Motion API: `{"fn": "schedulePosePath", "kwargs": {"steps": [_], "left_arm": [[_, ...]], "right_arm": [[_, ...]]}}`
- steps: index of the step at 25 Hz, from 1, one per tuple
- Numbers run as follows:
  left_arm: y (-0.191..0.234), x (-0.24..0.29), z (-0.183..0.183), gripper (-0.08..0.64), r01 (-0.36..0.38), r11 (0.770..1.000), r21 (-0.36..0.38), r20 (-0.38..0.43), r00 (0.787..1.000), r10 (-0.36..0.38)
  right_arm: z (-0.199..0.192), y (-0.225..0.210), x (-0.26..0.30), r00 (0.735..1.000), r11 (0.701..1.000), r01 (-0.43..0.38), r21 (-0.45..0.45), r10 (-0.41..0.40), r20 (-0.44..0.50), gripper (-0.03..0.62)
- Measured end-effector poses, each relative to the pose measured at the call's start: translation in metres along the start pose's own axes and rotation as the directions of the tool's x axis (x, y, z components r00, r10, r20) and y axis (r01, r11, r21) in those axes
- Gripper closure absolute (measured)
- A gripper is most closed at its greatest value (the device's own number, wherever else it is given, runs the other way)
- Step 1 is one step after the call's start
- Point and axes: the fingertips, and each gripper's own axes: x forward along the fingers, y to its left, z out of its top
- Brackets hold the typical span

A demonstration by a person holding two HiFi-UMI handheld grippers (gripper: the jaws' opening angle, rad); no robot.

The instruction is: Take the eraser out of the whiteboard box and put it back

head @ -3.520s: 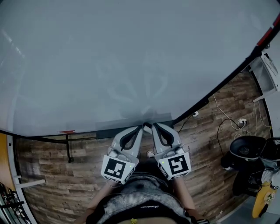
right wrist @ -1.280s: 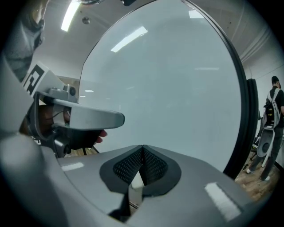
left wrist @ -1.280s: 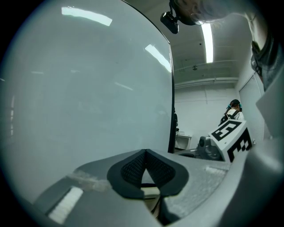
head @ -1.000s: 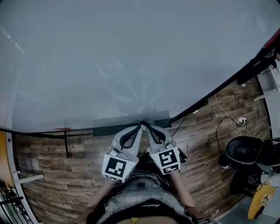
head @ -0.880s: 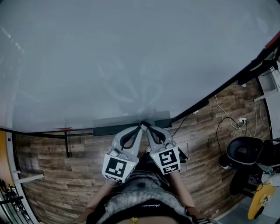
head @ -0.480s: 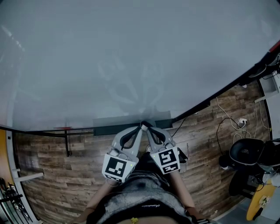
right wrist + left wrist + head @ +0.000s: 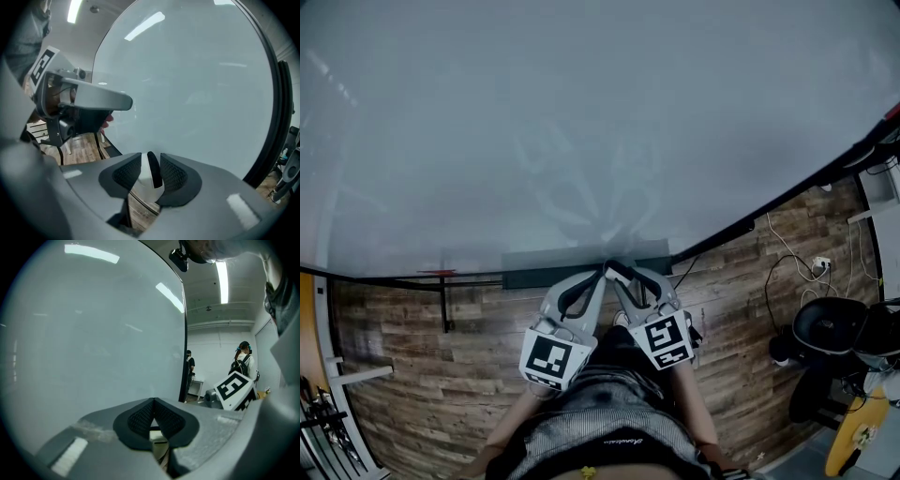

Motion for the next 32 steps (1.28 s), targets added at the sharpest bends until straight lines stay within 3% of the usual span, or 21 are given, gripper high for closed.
{"fn": "schedulePosePath", "kwargs": {"steps": [7,12,15,18,21,24,32], "left_arm": [[0.009,-0.004,-0.005,0.56,-0.025,0.999,0.036,-0.004,1.0,0.025],[0.01,-0.008,-0.006,0.56,-0.057,0.998,-0.014,-0.013,0.998,0.057],[0.012,-0.01,-0.01,0.56,-0.059,0.998,0.002,-0.015,0.998,0.059],[0.014,-0.011,-0.011,0.56,-0.082,0.995,-0.048,-0.02,0.996,0.081],[0.018,-0.011,-0.014,0.56,-0.083,0.996,-0.011,-0.021,0.996,0.083],[0.018,-0.013,-0.014,0.56,-0.103,0.993,-0.049,-0.024,0.995,0.102],[0.017,-0.009,-0.019,0.56,-0.088,0.996,-0.008,-0.031,0.996,0.087]], "right_arm": [[-0.01,0.003,0.01,0.997,0.998,-0.06,-0.03,0.059,-0.057,0.411],[-0.019,0.001,0.016,0.993,0.998,-0.061,-0.014,0.059,-0.099,0.408],[-0.021,-0.002,0.019,0.993,0.999,-0.049,0.022,0.051,-0.109,0.411],[-0.023,-0.006,0.023,0.991,0.999,-0.041,0.033,0.045,-0.13,0.408],[-0.023,-0.006,0.028,0.988,0.999,-0.05,0.021,0.053,-0.145,0.41],[-0.023,-0.004,0.03,0.986,0.997,-0.07,0.013,0.071,-0.152,0.411],[-0.022,-0.003,0.032,0.987,0.995,-0.094,0.026,0.097,-0.13,0.417]]}}
